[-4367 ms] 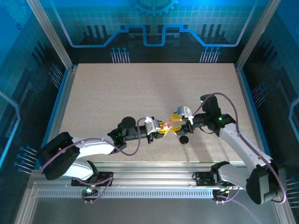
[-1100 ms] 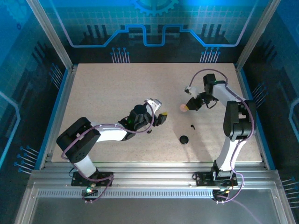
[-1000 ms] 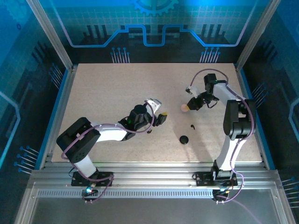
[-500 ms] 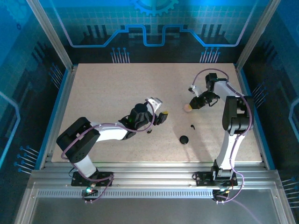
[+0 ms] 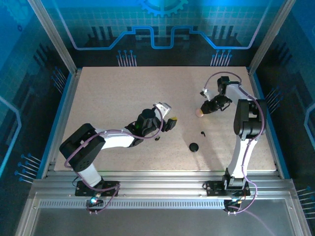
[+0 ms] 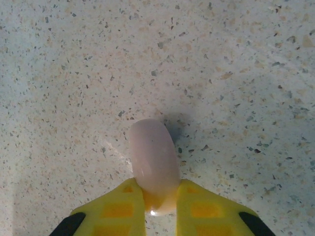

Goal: Insert wireless bluetooth earbuds into charging case

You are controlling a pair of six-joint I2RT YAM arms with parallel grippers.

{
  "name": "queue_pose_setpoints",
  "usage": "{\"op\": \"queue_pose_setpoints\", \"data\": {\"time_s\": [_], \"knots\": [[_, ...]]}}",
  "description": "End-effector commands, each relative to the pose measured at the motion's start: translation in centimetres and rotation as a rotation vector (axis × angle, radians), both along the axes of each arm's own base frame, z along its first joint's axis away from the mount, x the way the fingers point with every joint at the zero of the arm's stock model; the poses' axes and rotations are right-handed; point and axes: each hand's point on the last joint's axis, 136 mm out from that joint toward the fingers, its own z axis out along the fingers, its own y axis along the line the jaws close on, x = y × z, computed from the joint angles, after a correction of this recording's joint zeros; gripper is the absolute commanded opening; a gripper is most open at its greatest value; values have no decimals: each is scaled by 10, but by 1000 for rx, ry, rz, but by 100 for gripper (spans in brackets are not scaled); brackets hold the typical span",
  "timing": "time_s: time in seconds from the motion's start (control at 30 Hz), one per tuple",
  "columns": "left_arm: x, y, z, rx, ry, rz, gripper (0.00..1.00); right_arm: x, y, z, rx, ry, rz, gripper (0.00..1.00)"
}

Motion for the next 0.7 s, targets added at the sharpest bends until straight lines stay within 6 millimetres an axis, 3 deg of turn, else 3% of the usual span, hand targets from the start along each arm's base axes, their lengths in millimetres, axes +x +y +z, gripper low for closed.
{"op": "queue_pose_setpoints", "data": {"time_s": [0.0, 0.17, 0.3, 0.53, 0.67], "knots": [[6, 1, 8, -15, -1, 20, 76, 5, -10, -7, -5, 36, -46, 20], [6, 0, 8, -20, 2, 17, 76, 11, -18, -2, -50, 10, -68, 35], [4, 0, 8, -15, 9, 12, 75, 16, -20, 15, -57, -45, -88, 41], [-8, -10, 17, 54, 4, -39, 74, 13, -23, 59, -51, -147, -173, 44], [-15, -7, 19, 78, 39, -14, 74, -5, -19, 92, 3, -172, -299, 48]]}}
